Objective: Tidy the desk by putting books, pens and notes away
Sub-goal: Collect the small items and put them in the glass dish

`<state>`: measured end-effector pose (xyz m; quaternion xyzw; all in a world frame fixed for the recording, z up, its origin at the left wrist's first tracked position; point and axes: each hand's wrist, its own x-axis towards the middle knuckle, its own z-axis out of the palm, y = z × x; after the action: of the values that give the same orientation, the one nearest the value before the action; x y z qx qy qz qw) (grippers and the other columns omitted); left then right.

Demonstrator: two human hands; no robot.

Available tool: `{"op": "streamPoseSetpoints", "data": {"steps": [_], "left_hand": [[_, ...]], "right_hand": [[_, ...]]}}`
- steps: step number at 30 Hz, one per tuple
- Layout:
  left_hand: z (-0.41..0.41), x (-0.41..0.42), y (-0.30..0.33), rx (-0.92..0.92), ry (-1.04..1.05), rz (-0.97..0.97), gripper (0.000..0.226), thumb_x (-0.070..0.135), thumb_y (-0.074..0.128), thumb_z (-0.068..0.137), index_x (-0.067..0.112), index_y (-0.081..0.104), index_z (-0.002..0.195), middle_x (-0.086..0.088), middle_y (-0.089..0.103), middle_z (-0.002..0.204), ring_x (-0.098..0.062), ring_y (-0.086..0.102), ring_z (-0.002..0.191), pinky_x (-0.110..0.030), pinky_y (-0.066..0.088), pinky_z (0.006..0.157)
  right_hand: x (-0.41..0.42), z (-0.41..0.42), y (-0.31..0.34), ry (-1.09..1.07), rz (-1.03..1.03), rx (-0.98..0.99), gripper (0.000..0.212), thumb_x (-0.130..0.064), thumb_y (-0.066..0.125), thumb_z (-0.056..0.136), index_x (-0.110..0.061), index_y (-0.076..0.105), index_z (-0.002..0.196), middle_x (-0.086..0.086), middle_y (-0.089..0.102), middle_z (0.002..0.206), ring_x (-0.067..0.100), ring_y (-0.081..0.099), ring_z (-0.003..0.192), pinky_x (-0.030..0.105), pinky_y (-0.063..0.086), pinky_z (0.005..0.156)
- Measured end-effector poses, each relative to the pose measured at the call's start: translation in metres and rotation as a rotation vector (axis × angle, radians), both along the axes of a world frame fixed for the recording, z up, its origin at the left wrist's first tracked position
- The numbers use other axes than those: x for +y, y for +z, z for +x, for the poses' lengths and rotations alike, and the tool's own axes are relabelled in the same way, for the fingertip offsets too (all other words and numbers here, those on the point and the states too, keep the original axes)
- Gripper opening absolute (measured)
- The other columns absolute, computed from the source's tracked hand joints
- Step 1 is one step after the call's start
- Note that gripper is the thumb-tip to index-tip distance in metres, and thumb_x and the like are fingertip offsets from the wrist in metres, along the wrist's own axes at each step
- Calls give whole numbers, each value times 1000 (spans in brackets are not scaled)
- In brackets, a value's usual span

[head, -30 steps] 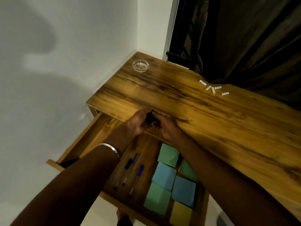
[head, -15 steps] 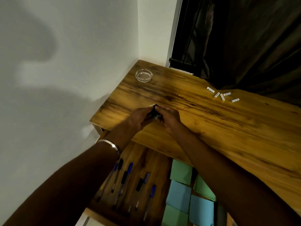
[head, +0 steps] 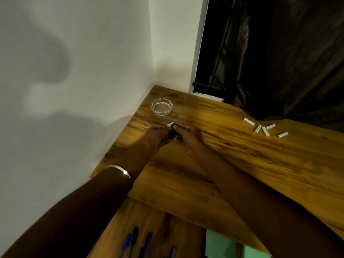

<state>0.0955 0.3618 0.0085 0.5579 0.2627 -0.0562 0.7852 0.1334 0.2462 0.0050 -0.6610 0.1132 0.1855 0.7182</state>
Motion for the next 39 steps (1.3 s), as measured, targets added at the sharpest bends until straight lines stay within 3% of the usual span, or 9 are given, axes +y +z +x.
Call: {"op": "streamPoseSetpoints", "data": {"steps": [6,10,17,19,22,25,29,34,39], "left_hand": [[65,37,-9,-53,3,48,12,-1,57,90,-1,66,96,-6,73,71,-15,71,65,-23,57,56],[106,63,-18,-5,63,176,32,-3,63,84,-14,59,114,-23,66,98,-31,65,81,-29,57,65],[152,93,-25,34,41,392,15,-2,65,83,-3,67,98,-19,68,97,-6,61,46,-18,52,53],[160,100,-29,57,16,422,26,5,64,85,-2,65,110,-16,69,98,-8,64,53,-19,55,53],[167,104,-29,99,74,517,30,16,80,71,1,71,96,-15,71,89,-24,70,74,-30,59,66],[175,109,-29,114,87,565,39,21,83,54,2,72,87,-18,72,87,-28,71,79,-41,60,76],[179,109,-22,136,81,653,33,14,81,68,-1,70,94,-14,71,91,-24,71,81,-37,60,77],[187,114,-27,138,17,670,45,17,85,52,-1,72,91,-19,72,89,-28,72,80,-42,60,76],[180,109,-15,157,-32,813,38,14,82,65,0,69,98,-17,71,98,-27,70,90,-41,59,80]], "right_hand": [[39,68,-10,-9,-35,-58,25,-10,72,83,-7,71,108,8,72,101,15,68,81,29,60,74],[68,109,-22,3,-103,-35,21,-13,77,79,-13,74,100,5,72,98,23,70,88,42,61,75],[108,160,-29,-29,-378,-91,33,-23,82,72,-7,74,100,9,74,98,23,71,84,38,61,75],[115,169,-23,18,-476,-113,32,-22,80,75,-8,73,103,6,73,102,20,70,90,25,56,62],[121,178,-17,40,-595,-137,32,-22,78,78,-9,71,107,5,71,108,18,67,93,17,37,45],[127,184,-17,70,-648,-183,29,-25,78,77,-9,74,101,5,73,102,13,65,82,19,42,49],[132,190,-22,109,-716,-254,28,-28,79,75,-12,76,98,4,74,99,15,68,87,25,54,69],[135,194,-25,149,-788,-295,27,-29,78,77,-10,75,96,7,73,96,17,68,84,26,52,66],[131,188,-28,224,-892,-460,25,-31,75,78,-10,77,92,10,74,93,21,69,86,38,58,77]]}}
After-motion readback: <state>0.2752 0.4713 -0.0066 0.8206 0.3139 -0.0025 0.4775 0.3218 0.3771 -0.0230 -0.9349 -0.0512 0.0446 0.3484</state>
